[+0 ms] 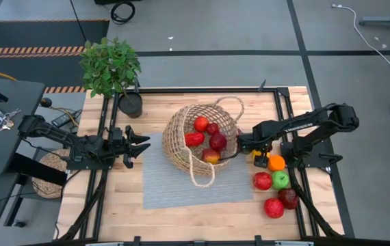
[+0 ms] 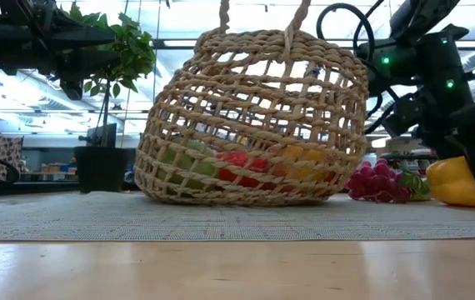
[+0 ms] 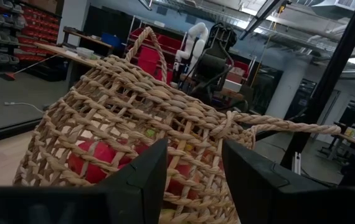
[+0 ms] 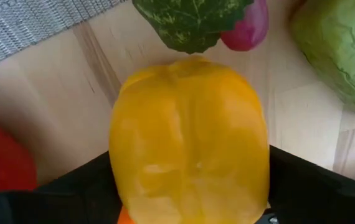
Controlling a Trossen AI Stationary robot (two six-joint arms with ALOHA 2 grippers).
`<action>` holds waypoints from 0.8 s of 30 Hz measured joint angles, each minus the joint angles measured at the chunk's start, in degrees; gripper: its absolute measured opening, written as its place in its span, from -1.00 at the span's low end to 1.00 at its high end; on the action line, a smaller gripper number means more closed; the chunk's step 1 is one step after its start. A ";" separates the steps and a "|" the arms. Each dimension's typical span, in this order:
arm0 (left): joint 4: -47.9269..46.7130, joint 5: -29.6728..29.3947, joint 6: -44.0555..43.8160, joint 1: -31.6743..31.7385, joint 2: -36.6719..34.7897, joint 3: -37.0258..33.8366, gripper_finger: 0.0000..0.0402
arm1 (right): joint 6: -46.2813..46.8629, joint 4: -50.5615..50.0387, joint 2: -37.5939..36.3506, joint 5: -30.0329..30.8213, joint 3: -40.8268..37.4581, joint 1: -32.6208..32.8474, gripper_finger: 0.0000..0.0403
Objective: Build produce basket
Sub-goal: Put the yellow bell pepper into the brown basket
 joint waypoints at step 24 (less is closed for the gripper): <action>-0.01 0.00 0.04 0.00 -0.02 0.00 -0.20 | 5.51 -10.13 -5.73 12.81 46.85 12.13 0.45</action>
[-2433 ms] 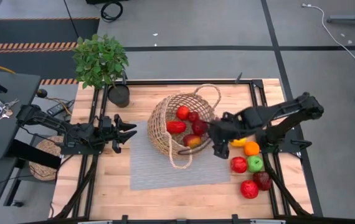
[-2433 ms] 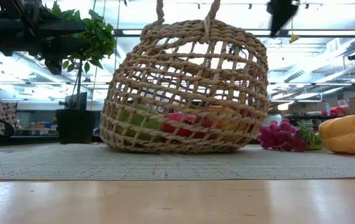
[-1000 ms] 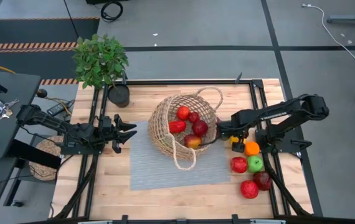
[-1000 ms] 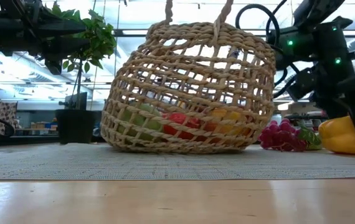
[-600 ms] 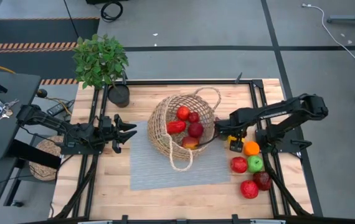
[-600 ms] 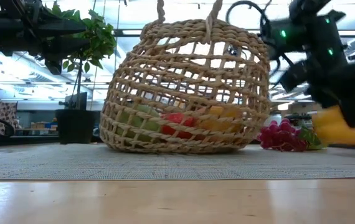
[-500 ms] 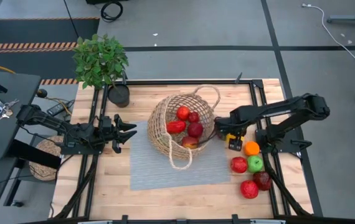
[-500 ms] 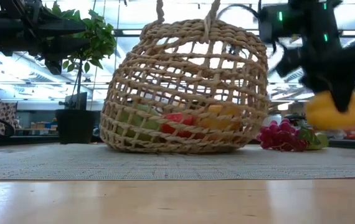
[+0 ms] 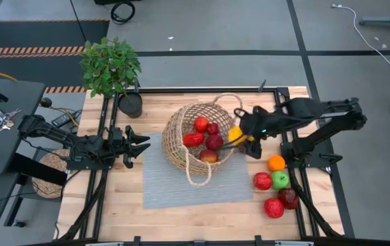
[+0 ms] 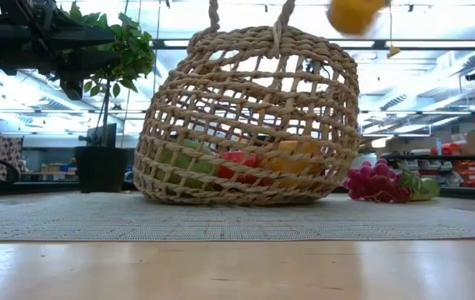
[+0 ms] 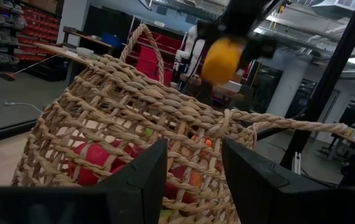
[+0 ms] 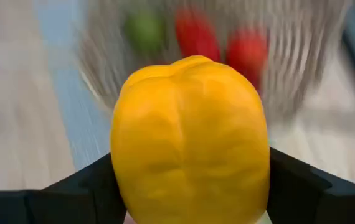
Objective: Build produce basket
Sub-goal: Put the yellow bell pepper into the brown basket
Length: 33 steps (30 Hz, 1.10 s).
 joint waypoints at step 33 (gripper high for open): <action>0.02 0.00 -0.04 0.00 0.00 0.00 -0.20 | -87.58 41.97 2.67 34.99 3.71 8.23 0.47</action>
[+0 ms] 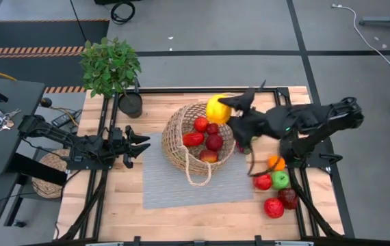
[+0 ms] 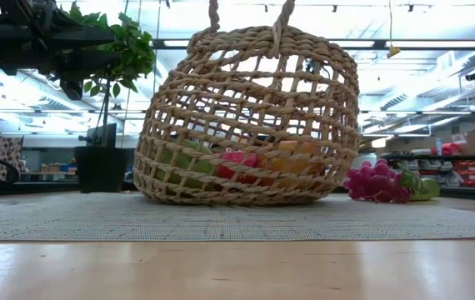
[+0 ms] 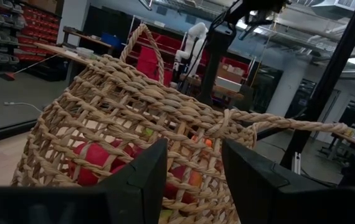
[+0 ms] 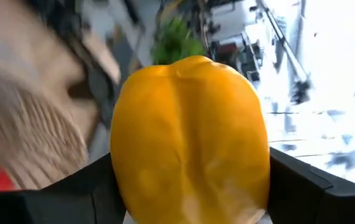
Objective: Build produce basket
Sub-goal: Put the yellow bell pepper into the brown basket
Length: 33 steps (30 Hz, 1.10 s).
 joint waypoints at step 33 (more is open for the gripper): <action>-0.02 0.00 0.03 0.00 0.02 0.00 -0.20 | 54.82 -9.20 -0.12 -21.60 -0.02 -13.18 0.48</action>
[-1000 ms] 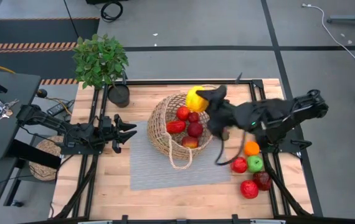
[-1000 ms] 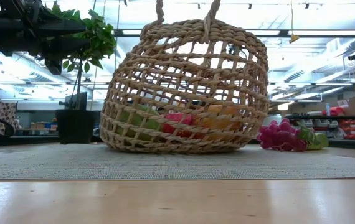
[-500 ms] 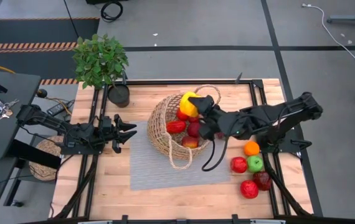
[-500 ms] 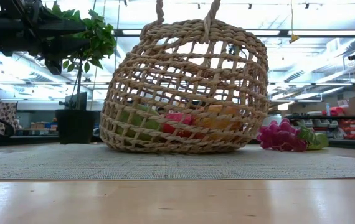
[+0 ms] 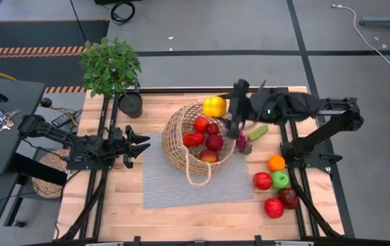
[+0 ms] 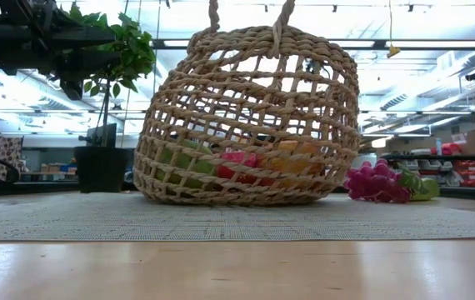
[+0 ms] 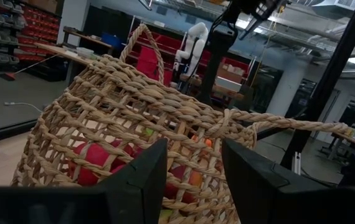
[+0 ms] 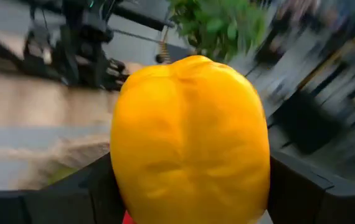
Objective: Build produce basket
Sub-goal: Put the yellow bell pepper into the brown basket
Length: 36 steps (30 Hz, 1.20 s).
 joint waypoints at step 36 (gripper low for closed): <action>0.01 0.00 0.00 0.00 0.00 0.00 -0.20 | 16.60 1.98 26.75 -18.53 -5.29 -14.15 0.51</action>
